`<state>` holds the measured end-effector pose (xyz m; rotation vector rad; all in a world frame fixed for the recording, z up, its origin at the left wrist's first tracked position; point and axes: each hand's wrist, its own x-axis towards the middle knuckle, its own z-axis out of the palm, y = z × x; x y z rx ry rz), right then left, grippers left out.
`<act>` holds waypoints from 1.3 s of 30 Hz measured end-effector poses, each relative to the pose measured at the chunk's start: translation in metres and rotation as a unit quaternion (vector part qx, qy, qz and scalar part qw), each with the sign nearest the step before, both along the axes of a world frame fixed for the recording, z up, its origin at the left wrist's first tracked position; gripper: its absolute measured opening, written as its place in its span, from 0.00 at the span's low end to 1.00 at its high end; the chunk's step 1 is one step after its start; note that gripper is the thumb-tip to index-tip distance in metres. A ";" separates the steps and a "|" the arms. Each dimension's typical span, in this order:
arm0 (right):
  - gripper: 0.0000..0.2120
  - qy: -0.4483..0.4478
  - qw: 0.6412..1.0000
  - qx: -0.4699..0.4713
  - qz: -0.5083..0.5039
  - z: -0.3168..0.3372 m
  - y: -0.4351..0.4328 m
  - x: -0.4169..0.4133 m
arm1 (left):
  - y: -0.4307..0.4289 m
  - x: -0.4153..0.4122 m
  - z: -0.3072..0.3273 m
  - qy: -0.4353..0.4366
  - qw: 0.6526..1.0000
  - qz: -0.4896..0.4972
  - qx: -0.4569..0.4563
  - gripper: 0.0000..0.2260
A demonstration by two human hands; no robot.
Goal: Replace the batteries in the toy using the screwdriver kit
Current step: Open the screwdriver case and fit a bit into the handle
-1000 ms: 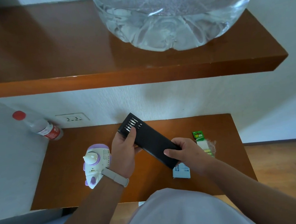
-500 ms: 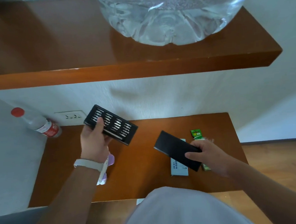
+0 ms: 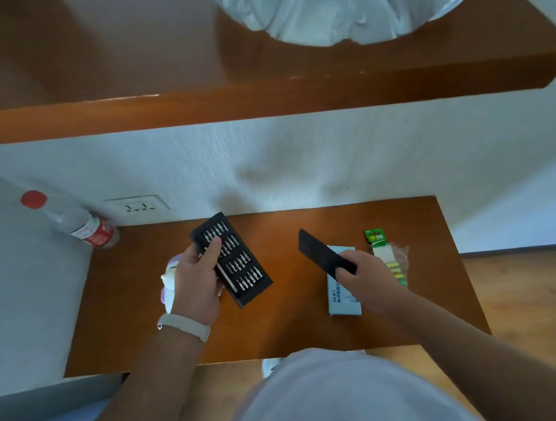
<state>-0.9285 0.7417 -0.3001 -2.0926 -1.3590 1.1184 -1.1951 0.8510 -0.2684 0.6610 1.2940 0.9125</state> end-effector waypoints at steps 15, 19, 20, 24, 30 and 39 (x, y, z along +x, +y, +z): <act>0.20 -0.230 0.969 0.010 0.084 -0.088 0.024 -0.076 | -0.002 -0.025 -0.008 0.008 0.998 -0.053 -0.023 0.09; 0.24 -0.238 0.965 -0.025 0.105 -0.103 0.020 -0.085 | 0.000 -0.026 -0.009 0.008 0.997 -0.077 -0.022 0.10; 0.25 -0.236 0.966 -0.026 0.102 -0.105 0.020 -0.087 | 0.000 -0.026 -0.009 0.008 0.996 -0.084 -0.022 0.10; 0.24 -0.211 0.976 -0.027 0.054 -0.108 0.021 -0.092 | 0.001 -0.023 -0.009 0.006 0.994 -0.108 -0.022 0.09; 0.27 -0.189 0.981 -0.035 -0.013 -0.109 0.023 -0.099 | 0.001 -0.023 -0.007 0.003 0.991 -0.133 -0.022 0.09; 0.22 -0.110 0.993 -0.033 -0.038 -0.076 0.027 -0.100 | -0.001 -0.019 0.002 0.005 0.989 -0.145 -0.021 0.09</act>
